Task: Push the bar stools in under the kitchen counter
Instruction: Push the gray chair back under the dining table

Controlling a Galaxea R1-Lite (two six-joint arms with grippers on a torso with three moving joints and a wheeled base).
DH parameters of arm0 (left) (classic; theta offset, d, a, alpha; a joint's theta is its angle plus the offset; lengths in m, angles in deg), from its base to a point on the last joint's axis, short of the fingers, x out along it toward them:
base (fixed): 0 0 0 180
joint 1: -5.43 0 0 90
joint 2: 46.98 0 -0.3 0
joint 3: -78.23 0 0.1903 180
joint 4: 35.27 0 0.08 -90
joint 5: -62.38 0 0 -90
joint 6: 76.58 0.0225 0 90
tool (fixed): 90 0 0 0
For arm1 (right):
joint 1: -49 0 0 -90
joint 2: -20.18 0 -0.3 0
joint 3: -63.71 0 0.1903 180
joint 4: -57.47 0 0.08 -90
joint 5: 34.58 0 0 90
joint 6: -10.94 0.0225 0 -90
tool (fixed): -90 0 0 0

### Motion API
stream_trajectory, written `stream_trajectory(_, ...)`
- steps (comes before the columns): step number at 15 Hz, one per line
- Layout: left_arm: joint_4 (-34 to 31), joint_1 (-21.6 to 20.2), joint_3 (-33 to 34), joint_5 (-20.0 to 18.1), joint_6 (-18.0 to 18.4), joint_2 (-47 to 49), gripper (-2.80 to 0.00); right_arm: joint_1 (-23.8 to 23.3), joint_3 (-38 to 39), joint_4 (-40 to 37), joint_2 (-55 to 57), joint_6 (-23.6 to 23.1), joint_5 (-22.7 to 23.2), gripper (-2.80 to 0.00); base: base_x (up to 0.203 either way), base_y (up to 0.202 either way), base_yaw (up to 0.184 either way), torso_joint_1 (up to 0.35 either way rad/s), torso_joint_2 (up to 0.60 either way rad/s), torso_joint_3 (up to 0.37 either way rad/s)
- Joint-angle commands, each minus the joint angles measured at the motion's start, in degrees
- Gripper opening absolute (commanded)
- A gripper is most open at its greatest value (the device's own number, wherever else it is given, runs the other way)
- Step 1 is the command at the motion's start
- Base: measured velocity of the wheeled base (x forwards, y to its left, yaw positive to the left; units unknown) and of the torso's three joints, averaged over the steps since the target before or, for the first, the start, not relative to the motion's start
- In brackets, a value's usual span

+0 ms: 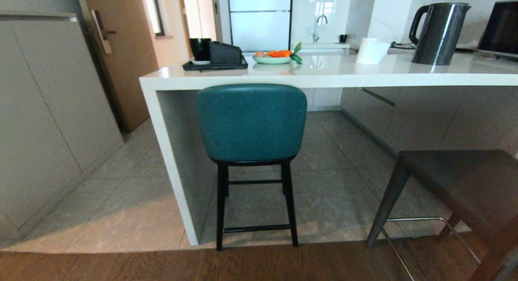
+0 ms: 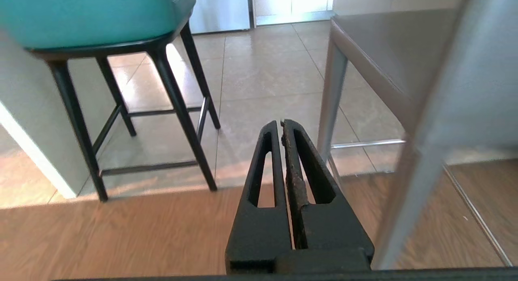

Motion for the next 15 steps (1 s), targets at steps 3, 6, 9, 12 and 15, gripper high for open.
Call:
stream_trajectory(3,0.02,-0.01,0.18,0.02,-0.01,0.02,-2.80,0.03,0.26,0.04,0.09,0.00,0.00,-2.80,-0.180,0.000,-0.002,0.003,0.00,0.002)
stream_trajectory(6,0.02,-0.01,0.18,0.02,-0.01,0.02,-2.80,0.05,0.26,0.04,0.11,0.00,0.00,-2.80,-0.022,0.000,-0.002,-0.002,0.00,0.002)
stream_trajectory(9,0.02,-0.02,0.18,0.02,-0.01,0.02,-2.80,0.05,0.26,0.04,0.09,0.00,0.00,-2.80,0.000,0.000,0.000,0.000,0.00,0.000)
stream_trajectory(12,0.02,-0.10,0.18,0.02,-0.01,0.02,-2.80,0.04,0.26,0.04,0.17,0.00,0.00,-2.80,0.000,0.000,0.000,0.000,0.00,0.000)
stream_trajectory(15,0.02,-0.10,0.18,0.02,-0.01,0.02,-2.80,-0.04,0.26,0.04,0.09,0.00,0.00,-2.80,0.000,-0.153,0.006,-0.001,0.00,0.001)
